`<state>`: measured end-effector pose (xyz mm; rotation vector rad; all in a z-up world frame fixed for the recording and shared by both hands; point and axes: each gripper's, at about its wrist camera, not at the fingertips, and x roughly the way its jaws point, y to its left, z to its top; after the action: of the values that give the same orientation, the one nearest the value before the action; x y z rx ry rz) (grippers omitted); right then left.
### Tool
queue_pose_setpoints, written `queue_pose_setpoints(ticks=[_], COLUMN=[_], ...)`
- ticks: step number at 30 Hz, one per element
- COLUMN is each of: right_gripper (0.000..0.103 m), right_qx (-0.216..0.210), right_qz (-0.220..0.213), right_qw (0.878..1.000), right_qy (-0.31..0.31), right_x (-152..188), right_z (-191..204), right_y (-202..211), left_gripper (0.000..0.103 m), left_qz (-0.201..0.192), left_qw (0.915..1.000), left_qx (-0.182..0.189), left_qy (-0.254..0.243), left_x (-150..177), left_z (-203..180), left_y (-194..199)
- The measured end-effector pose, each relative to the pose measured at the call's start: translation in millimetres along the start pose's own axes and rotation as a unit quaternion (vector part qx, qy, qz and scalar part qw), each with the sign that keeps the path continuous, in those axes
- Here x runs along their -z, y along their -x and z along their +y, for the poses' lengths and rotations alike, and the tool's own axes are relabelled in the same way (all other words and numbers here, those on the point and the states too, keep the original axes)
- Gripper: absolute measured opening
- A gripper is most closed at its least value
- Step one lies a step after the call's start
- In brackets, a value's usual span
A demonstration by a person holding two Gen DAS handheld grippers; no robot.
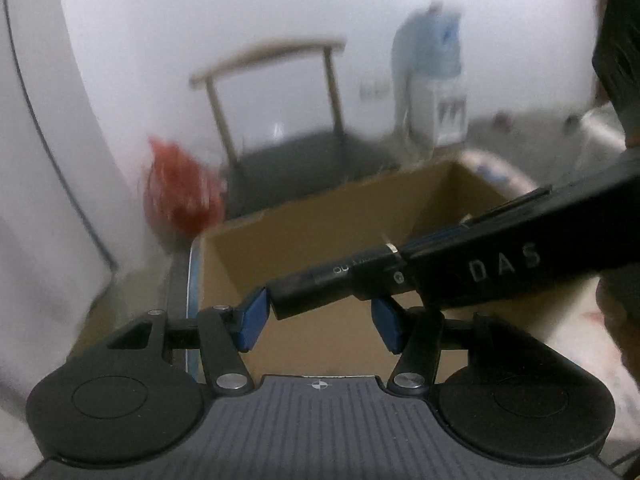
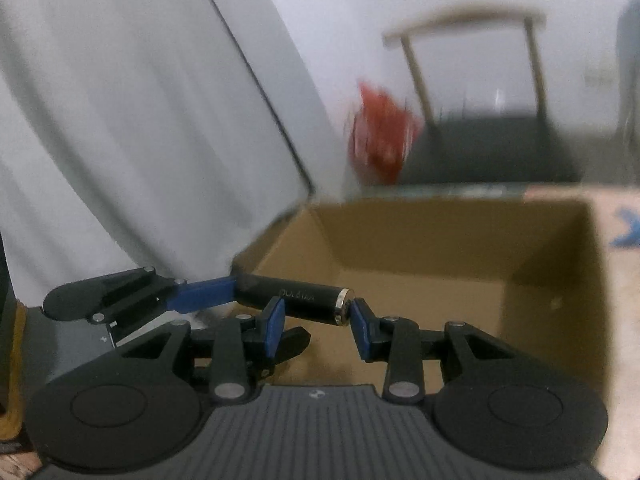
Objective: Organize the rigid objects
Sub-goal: 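Lift the black cylinder with the right gripper and release it inside the cardboard box, then withdraw the open right gripper from the box back over the table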
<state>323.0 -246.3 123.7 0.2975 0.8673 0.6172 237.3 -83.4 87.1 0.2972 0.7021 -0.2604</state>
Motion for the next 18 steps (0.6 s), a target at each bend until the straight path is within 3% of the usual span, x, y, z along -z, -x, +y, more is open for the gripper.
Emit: queue_pose_setpoints(ticks=[4, 7, 13, 18], right_gripper=[0.039, 0.039, 0.038, 0.039], right_qx=[-0.025, -0.025, 0.002, 0.009], right_qz=[0.081, 0.115, 0.114, 0.097], right_qw=[0.993, 0.986, 0.979, 0.978], right_qy=[-0.081, -0.121, -0.169, -0.183], right_x=[-28, -36, -52, -51], right_z=[-38, -58, -83, -84], right_y=[-62, -93, -126, -114], left_gripper=[0.056, 0.056, 0.057, 0.058], left_qz=[0.066, 0.093, 0.111, 0.097], left_qw=[0.9978, 0.9956, 0.9936, 0.9949], left_qx=[-0.004, -0.009, -0.013, -0.012], left_qy=[0.01, 0.011, 0.02, 0.024], left_x=[-12, -14, -14, -16], left_z=[14, 18, 27, 24], left_y=[-47, -67, -84, -70])
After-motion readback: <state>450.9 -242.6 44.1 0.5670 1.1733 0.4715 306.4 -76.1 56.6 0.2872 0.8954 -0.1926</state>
